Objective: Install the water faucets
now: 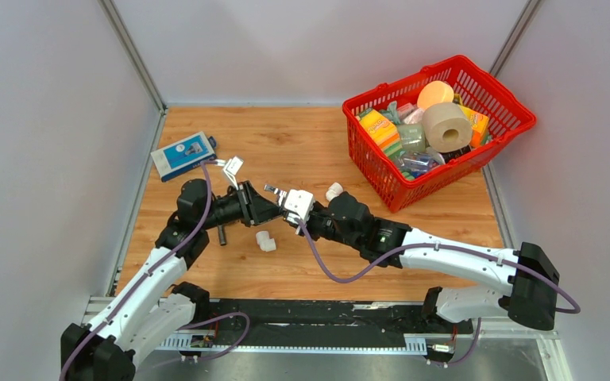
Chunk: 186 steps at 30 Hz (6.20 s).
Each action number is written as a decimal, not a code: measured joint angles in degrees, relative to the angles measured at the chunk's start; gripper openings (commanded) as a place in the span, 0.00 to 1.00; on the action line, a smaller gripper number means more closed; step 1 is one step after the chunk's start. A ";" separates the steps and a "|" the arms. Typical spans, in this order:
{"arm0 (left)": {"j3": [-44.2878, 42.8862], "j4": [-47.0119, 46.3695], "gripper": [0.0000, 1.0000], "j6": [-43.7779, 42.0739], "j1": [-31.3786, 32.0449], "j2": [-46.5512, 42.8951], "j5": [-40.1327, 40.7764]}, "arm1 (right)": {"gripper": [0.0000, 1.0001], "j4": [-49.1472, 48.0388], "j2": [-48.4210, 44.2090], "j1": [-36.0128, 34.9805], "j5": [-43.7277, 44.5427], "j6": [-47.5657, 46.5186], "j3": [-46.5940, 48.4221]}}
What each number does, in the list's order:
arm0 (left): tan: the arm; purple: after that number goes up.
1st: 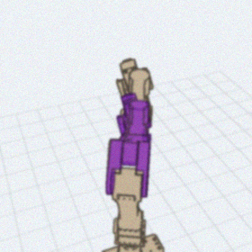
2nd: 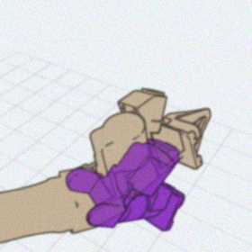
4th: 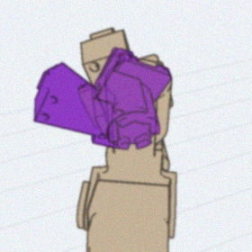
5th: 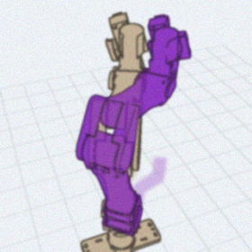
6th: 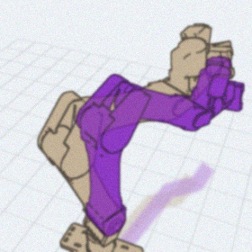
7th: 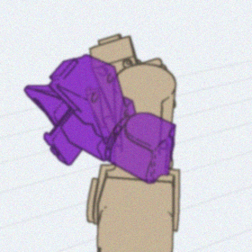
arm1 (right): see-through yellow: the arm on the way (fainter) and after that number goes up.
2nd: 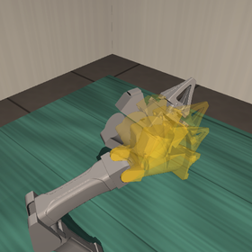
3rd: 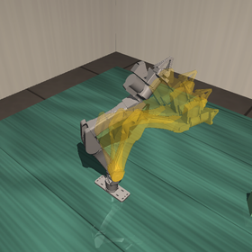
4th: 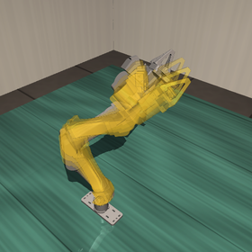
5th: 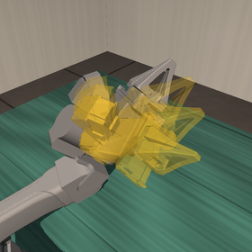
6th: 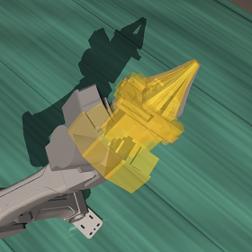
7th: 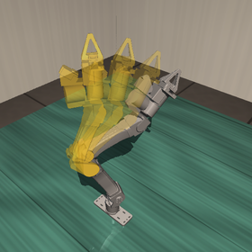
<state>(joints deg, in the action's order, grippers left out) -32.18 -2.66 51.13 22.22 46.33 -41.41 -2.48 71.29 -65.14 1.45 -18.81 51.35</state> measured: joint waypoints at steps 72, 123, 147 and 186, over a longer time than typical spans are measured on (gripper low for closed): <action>0.66 24.35 0.00 -38.49 -6.14 -36.92 46.42 | 0.98 18.29 31.08 11.58 2.78 22.75 8.50; 0.66 24.76 0.00 -38.47 -6.14 -36.28 46.58 | 0.86 7.21 19.58 13.40 5.22 22.08 -3.04; 0.66 24.79 0.00 -38.10 -6.14 -35.82 46.60 | 0.00 4.85 28.89 13.60 4.57 21.90 1.31; -11.39 -3.56 0.00 -14.03 -6.14 -3.48 1.73 | 0.00 -4.42 -18.01 13.33 -9.22 -6.36 -6.23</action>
<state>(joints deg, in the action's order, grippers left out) -43.57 -6.22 37.10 16.08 42.85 -39.68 -6.90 53.28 -51.81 -7.77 -25.17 45.12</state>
